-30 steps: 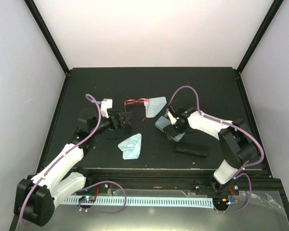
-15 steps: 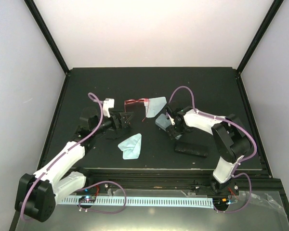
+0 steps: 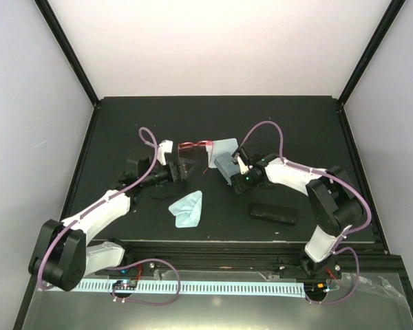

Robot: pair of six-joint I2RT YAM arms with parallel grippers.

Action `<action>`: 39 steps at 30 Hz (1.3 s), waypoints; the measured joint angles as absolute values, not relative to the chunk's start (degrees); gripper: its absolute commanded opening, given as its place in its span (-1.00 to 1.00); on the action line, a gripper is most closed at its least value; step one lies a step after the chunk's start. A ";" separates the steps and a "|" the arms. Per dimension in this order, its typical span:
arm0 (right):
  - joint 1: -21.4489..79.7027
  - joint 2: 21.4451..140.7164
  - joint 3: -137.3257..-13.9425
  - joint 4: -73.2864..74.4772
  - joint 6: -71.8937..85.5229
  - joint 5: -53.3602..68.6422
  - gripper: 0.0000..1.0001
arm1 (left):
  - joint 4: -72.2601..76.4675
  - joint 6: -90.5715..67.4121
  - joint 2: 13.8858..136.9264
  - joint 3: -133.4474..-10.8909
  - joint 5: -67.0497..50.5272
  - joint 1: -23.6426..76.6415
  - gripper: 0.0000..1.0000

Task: Organize the sunglasses
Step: Pick up the sunglasses case from the center of the board, then open the sunglasses case.

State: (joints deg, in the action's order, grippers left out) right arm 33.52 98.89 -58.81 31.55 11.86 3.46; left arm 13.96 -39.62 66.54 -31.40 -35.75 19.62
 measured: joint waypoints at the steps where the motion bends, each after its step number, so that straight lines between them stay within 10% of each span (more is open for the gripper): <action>1: 33.41 98.10 -58.11 30.55 12.60 4.89 0.23 | 14.35 -40.18 67.26 -31.57 -35.97 19.94 0.98; 27: 22.83 75.29 -46.74 -4.19 45.04 55.79 0.17 | 27.86 -53.36 82.32 -50.46 -48.07 27.73 0.98; 39: 22.83 70.39 -43.35 -12.01 55.37 60.66 0.12 | 30.98 -56.55 83.46 -50.72 -49.80 31.14 0.41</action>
State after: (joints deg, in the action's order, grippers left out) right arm 22.83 70.39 -43.35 -12.01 55.37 60.66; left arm 30.98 -56.55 83.46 -50.72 -49.80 31.14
